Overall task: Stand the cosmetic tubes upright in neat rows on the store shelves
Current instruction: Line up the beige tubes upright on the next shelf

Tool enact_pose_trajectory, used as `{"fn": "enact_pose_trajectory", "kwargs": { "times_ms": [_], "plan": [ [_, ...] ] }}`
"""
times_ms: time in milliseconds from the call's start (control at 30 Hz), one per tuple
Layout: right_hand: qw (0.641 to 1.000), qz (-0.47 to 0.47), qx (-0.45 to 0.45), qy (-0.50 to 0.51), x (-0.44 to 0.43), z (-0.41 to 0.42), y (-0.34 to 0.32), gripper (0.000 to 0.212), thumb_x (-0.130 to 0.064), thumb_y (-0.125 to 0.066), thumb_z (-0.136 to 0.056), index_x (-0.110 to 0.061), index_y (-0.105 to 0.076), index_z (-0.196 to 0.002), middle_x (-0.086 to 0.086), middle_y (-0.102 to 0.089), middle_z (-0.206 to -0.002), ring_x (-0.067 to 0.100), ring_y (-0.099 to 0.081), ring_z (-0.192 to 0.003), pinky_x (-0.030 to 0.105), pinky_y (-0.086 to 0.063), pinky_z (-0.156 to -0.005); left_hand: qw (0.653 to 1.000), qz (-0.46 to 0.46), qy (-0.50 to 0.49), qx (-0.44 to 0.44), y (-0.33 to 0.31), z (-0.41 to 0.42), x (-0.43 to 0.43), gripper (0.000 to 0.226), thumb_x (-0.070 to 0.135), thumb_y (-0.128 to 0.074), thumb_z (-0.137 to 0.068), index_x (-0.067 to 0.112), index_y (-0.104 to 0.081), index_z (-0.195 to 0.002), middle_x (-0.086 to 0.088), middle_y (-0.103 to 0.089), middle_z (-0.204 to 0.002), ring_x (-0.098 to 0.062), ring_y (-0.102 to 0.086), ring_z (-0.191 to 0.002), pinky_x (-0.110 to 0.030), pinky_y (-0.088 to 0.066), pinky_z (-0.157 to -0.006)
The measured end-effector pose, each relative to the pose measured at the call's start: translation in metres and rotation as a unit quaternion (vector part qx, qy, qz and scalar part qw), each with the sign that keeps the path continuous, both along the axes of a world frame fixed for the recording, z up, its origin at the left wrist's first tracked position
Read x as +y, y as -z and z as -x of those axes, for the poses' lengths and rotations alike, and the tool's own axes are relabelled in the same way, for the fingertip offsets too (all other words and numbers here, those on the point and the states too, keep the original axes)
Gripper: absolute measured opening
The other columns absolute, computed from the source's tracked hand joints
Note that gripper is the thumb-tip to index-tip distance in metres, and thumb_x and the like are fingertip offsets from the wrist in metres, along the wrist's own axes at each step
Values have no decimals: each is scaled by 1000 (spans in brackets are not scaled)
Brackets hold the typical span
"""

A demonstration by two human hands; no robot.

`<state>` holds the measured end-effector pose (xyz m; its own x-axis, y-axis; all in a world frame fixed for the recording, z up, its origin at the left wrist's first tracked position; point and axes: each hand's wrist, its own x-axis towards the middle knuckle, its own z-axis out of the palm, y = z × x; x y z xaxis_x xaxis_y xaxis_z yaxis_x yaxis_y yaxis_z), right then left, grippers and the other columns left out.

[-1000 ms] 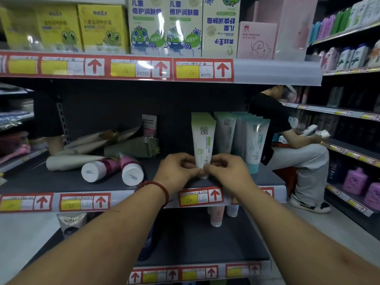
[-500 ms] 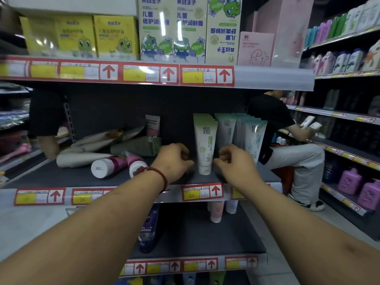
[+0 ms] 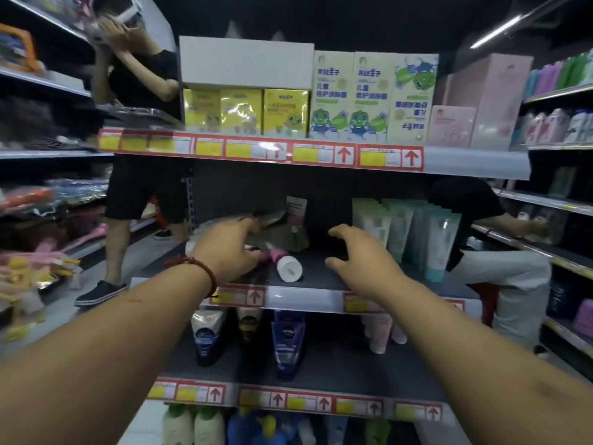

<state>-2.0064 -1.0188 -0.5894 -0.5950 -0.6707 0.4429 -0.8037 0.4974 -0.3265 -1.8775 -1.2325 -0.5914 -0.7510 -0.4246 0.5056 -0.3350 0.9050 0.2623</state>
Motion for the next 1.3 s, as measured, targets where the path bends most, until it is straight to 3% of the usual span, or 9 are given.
{"fn": "enact_pose_trajectory", "kwargs": {
  "times_ms": [233,400,600,700,800,900,1033,1167,1300],
  "plan": [
    [997,36,-32,-64,-82,-21,-1,55,-31,-69,-89,-21,-49,-139,1,-54,-139,21,-54,-122,30,-45,-98,998,-31,-62,4,17,-51,-86,36,22,-69,-91,14,-62,-126,-11,-67,-121,-29,-62,-109,-38,-51,-91],
    [992,77,-60,-80,-142,-16,9,50,-20,-72,-86,-22,-57,-134,2,-62,-132,20,-58,-119,24,-43,-97,994,-80,-53,51,33,-52,-129,28,16,-64,-95,13,-63,-123,-6,-66,-120,-25,-62,-110,-25,-40,-86],
    [978,150,-116,-86,-215,19,16,33,-8,-69,-85,-22,-70,-114,-3,-70,-115,17,-64,-109,34,-50,-98,957,-208,-85,181,48,-10,-196,19,12,-62,-95,12,-68,-113,-10,-70,-113,-27,-64,-102,-27,-46,-90],
    [983,142,-92,-69,-247,43,23,25,-11,-65,-89,-20,-69,-112,4,-71,-115,25,-64,-109,42,-50,-97,933,-266,-112,216,46,21,-225,22,14,-55,-98,13,-67,-115,-4,-68,-103,-19,-64,-86,-19,-48,-74],
    [986,130,-74,-69,-271,66,22,23,-15,-63,-92,-19,-68,-113,5,-70,-116,24,-64,-108,43,-48,-97,944,-247,-99,197,52,47,-252,25,6,-56,-91,12,-69,-112,-11,-70,-108,-31,-66,-101,-27,-49,-84],
    [988,123,-75,-59,-287,86,17,28,-14,-64,-91,-20,-69,-118,-1,-70,-117,16,-64,-109,35,-48,-99,970,-169,-70,158,66,61,-260,25,-4,-55,-91,3,-70,-109,-21,-69,-115,-38,-63,-108,-31,-43,-85],
    [989,125,-58,-59,-304,118,11,30,-3,-65,-87,-17,-73,-111,1,-73,-110,16,-66,-104,31,-50,-96,981,-125,18,150,81,69,-269,45,-15,-53,-85,9,-71,-119,-14,-69,-125,-31,-64,-117,-41,-48,-104],
    [991,92,-66,-71,-303,138,6,33,0,-69,-85,-15,-73,-113,0,-71,-106,10,-64,-96,21,-47,-83,977,-162,21,140,82,69,-270,62,-25,-49,-80,13,-69,-125,-8,-66,-130,-23,-64,-114,-24,-48,-99],
    [991,53,-63,-101,-309,152,8,33,-7,-75,-82,-16,-73,-113,0,-71,-103,12,-66,-93,20,-46,-76,978,-165,6,131,84,70,-272,56,-13,-57,-85,19,-67,-130,-5,-68,-130,-24,-65,-115,-37,-50,-104]
  ]
}}
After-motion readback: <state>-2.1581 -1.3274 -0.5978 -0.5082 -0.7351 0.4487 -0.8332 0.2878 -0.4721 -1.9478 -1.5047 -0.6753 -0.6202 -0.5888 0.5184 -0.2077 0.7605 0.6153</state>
